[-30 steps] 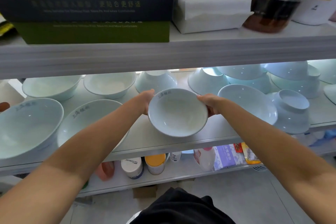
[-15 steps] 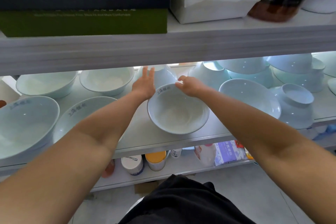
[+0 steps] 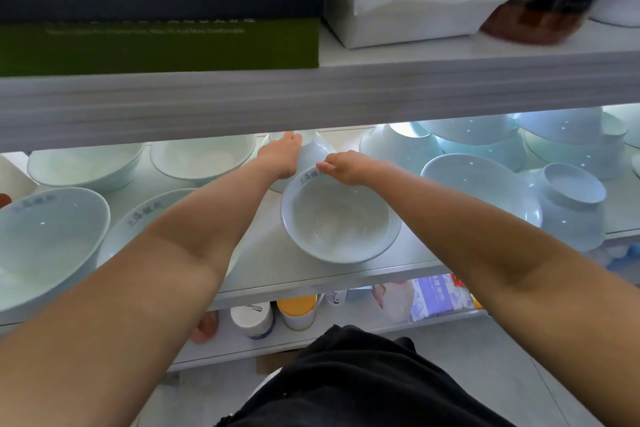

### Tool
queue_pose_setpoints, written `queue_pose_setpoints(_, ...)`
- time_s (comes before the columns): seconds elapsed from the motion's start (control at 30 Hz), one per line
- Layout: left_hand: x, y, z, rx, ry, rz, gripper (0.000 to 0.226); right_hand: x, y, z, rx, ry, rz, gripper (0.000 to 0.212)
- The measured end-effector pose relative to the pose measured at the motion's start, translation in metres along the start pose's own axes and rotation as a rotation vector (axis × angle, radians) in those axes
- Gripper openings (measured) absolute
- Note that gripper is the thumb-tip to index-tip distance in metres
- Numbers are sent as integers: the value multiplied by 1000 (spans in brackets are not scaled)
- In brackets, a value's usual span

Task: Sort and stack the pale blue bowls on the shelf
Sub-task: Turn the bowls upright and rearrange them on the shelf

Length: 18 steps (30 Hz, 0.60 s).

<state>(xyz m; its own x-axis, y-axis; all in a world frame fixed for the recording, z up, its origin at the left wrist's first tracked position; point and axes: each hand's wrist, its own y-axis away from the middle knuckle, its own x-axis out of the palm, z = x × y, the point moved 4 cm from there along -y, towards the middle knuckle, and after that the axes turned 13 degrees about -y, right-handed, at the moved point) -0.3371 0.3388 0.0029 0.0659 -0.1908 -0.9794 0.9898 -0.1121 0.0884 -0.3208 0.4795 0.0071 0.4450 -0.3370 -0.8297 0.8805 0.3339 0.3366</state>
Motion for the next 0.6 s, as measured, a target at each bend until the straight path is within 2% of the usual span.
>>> queue_pose_setpoints(0.17, -7, 0, -5, -68, -28, -127, 27, 5, 0, -3, -31, -20, -9, 50)
queue_pose_setpoints(0.3, -8, -2, -2, -93, 24, -139, 26, 5, 0, -5, -33, -59, -11, 50)
queue_pose_setpoints(0.5, -14, -7, 4, -167, 308, -99, 17, 2, 4, -13, 20, -254, -56, 53)
queue_pose_setpoints(0.6, -24, -9, 2, -205, 448, -81, 29, -1, 3, -18, 52, -376, -114, 58)
